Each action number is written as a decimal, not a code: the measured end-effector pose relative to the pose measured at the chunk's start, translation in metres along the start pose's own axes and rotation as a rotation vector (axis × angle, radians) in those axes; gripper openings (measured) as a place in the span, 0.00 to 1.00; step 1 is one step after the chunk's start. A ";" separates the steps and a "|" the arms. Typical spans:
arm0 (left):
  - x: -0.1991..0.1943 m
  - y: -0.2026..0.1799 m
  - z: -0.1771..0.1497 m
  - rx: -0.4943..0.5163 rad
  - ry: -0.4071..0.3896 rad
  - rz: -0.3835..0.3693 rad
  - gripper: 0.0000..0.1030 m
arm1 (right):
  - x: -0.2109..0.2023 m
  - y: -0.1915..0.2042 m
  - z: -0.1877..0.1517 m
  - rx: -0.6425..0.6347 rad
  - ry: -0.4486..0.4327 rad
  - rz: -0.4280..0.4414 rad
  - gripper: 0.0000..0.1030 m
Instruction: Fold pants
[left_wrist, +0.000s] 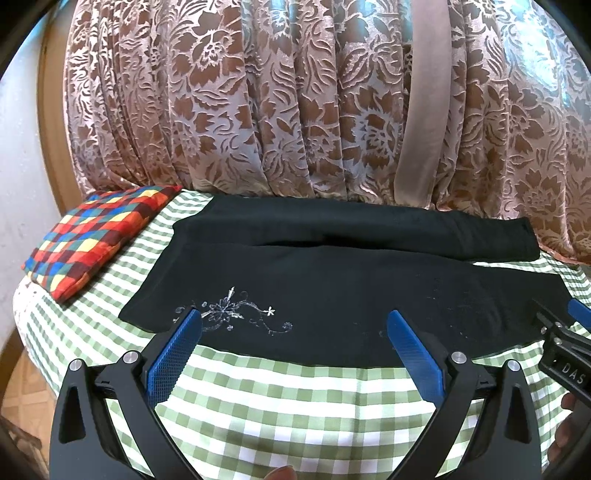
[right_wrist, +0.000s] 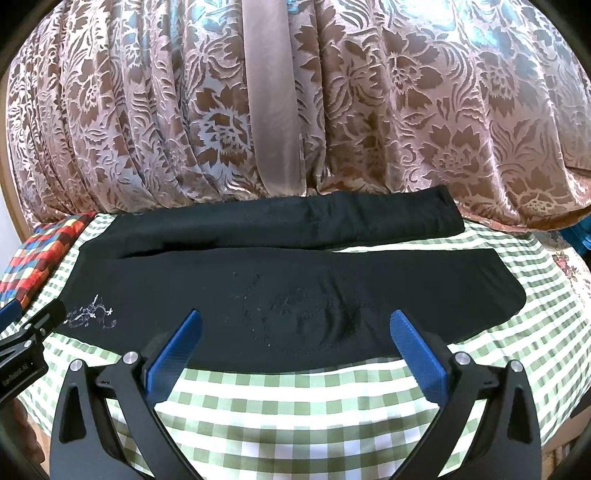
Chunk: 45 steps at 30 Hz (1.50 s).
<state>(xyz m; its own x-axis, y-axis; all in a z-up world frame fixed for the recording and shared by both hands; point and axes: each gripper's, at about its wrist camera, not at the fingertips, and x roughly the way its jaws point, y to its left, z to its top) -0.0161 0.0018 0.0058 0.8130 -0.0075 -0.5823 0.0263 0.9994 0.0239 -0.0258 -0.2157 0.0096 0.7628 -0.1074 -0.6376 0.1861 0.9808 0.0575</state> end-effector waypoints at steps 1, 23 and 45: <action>-0.001 -0.001 0.000 0.001 -0.003 0.003 0.96 | -0.001 0.000 -0.001 -0.003 -0.005 0.006 0.98; 0.003 -0.005 0.003 0.010 0.026 -0.007 0.96 | 0.006 -0.002 -0.002 0.012 0.009 0.040 0.98; 0.006 -0.004 -0.004 0.005 0.028 0.003 0.96 | 0.008 -0.009 -0.009 0.025 0.025 0.035 0.98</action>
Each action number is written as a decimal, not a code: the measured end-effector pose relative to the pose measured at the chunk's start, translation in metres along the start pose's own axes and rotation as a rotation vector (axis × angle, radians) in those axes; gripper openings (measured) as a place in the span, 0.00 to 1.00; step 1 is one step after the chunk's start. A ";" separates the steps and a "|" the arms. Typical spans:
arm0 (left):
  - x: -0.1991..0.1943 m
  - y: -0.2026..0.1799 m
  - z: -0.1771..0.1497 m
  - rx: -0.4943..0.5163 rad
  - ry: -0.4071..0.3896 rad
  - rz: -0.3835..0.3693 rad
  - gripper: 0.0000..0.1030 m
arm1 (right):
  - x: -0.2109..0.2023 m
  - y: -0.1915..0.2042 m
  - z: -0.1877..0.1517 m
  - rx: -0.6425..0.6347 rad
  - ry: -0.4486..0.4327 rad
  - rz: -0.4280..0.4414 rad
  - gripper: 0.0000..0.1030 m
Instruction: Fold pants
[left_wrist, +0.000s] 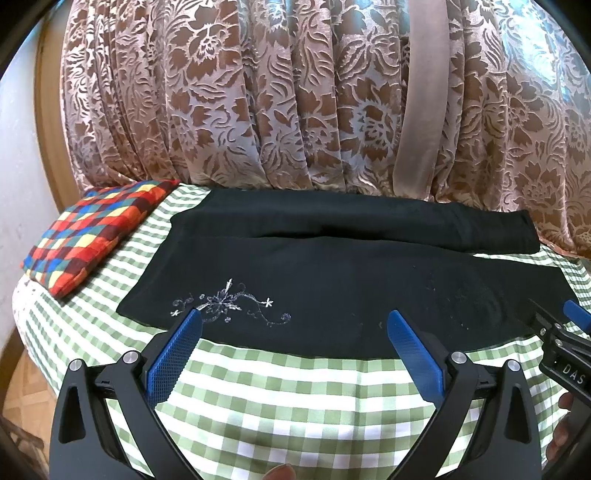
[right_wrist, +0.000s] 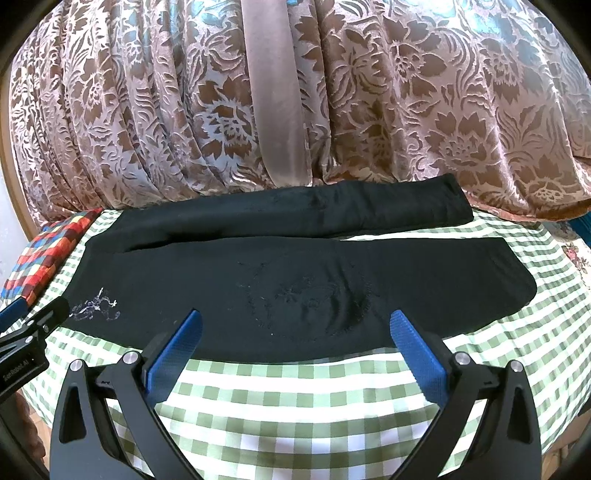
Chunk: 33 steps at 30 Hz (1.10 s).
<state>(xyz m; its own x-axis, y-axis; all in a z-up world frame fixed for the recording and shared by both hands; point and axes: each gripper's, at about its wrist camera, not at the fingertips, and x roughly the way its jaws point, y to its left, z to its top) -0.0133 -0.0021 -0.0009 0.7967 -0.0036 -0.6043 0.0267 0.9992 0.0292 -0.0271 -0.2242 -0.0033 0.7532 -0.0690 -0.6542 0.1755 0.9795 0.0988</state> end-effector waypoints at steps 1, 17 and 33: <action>0.001 0.000 0.000 -0.001 0.003 -0.002 0.96 | 0.001 0.000 0.000 0.000 0.001 -0.001 0.98; 0.056 0.032 -0.025 -0.121 0.213 -0.210 0.96 | 0.017 -0.047 -0.008 0.086 0.085 0.034 0.98; 0.112 0.181 -0.047 -0.618 0.316 -0.229 0.65 | 0.027 -0.273 -0.028 0.773 0.115 0.072 0.97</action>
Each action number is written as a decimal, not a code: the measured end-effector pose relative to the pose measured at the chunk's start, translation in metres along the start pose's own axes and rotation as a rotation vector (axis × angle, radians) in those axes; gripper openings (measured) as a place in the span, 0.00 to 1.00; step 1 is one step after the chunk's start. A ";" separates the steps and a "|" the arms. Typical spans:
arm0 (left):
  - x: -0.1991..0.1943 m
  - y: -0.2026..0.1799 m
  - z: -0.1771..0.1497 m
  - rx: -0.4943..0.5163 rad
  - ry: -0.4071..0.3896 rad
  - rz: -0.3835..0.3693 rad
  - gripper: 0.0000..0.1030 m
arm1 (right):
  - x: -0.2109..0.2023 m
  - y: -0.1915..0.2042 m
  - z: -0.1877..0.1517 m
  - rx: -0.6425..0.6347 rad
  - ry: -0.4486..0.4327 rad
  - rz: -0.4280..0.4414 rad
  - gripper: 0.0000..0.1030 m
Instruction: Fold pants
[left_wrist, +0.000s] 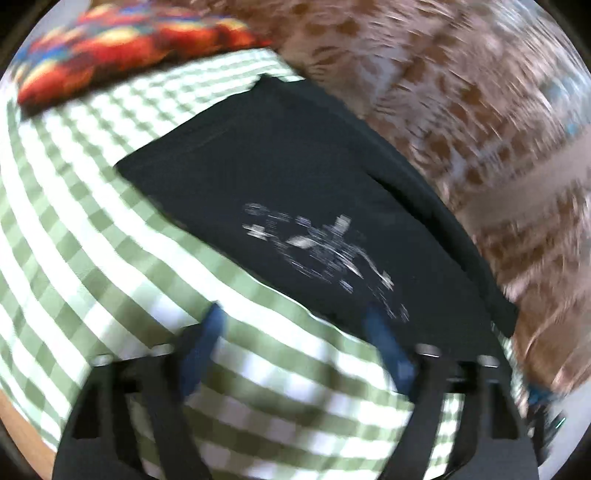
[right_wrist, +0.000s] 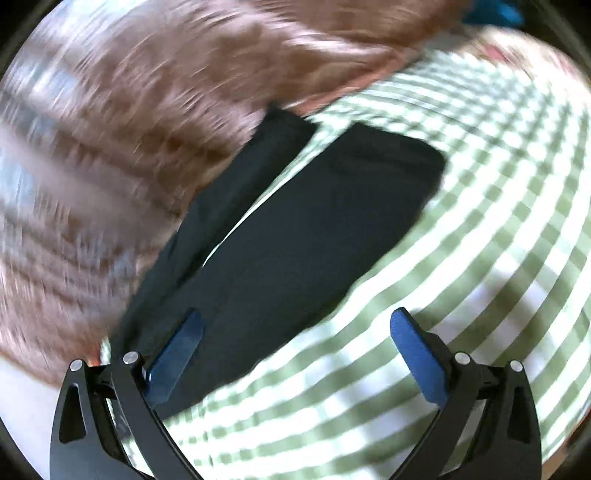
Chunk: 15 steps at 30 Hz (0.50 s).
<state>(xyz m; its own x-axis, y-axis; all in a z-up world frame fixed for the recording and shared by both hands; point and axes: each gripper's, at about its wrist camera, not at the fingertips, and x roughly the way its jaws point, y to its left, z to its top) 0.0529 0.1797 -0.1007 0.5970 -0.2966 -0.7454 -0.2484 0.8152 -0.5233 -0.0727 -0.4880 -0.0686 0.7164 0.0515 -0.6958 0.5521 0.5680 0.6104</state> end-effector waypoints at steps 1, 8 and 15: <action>0.001 0.005 0.003 -0.019 0.000 -0.019 0.65 | 0.002 -0.013 0.007 0.053 0.001 0.009 0.92; 0.012 0.020 0.030 -0.160 -0.056 -0.083 0.65 | 0.025 -0.063 0.055 0.291 -0.018 0.098 0.62; 0.029 0.008 0.041 -0.136 -0.054 0.010 0.06 | 0.057 -0.047 0.083 0.242 0.025 0.031 0.26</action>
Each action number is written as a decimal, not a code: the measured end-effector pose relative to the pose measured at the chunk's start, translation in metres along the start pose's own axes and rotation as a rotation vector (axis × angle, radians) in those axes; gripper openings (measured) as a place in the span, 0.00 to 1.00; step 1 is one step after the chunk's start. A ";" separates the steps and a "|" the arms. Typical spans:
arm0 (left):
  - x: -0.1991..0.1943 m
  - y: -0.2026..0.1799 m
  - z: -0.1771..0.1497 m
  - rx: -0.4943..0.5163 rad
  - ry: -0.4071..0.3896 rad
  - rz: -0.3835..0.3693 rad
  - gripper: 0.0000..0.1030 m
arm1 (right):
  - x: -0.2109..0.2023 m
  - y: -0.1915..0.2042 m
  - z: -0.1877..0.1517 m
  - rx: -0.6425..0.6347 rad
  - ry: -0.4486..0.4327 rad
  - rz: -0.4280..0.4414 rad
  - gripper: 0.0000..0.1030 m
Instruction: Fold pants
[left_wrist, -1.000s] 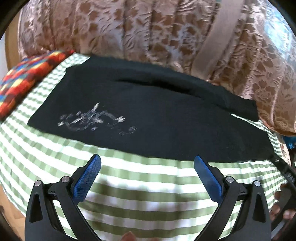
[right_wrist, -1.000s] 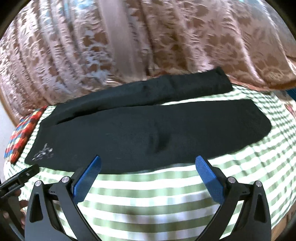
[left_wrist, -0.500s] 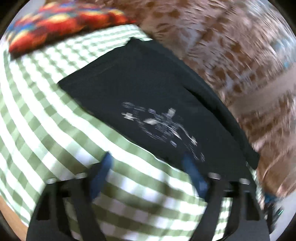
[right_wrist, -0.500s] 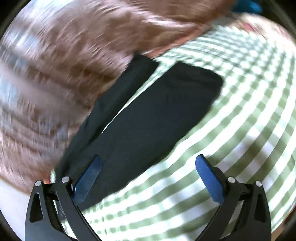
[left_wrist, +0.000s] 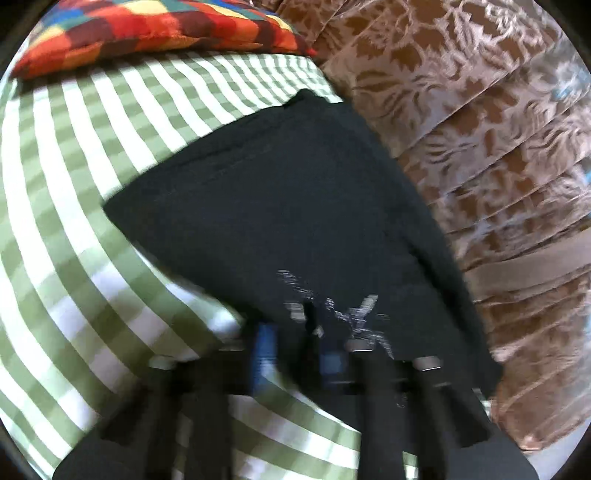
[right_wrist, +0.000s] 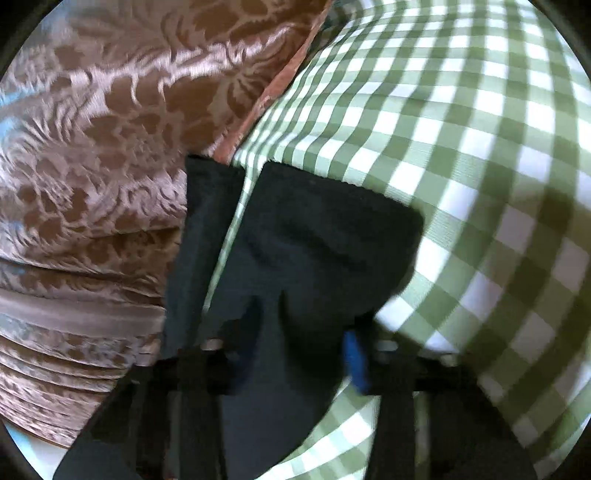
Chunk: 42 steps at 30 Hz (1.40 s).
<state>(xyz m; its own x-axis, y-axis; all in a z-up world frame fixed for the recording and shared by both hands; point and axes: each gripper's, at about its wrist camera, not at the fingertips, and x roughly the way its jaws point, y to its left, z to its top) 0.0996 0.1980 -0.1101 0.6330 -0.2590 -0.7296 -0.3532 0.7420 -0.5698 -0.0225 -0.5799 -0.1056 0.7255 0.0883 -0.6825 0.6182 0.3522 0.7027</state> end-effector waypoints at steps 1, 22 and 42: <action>-0.002 0.001 0.001 0.002 -0.006 -0.007 0.05 | 0.000 0.003 0.000 -0.023 0.001 -0.030 0.15; -0.075 0.016 -0.028 0.216 0.000 0.032 0.05 | -0.112 -0.017 -0.035 -0.177 -0.061 -0.152 0.10; -0.097 0.096 -0.020 -0.018 -0.072 -0.004 0.65 | -0.115 0.080 -0.089 -0.499 -0.087 -0.150 0.74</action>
<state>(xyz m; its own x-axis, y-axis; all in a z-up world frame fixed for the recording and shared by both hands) -0.0094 0.2818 -0.1013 0.6820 -0.2165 -0.6986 -0.3625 0.7296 -0.5799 -0.0831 -0.4786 0.0113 0.6756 -0.0678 -0.7341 0.5136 0.7577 0.4027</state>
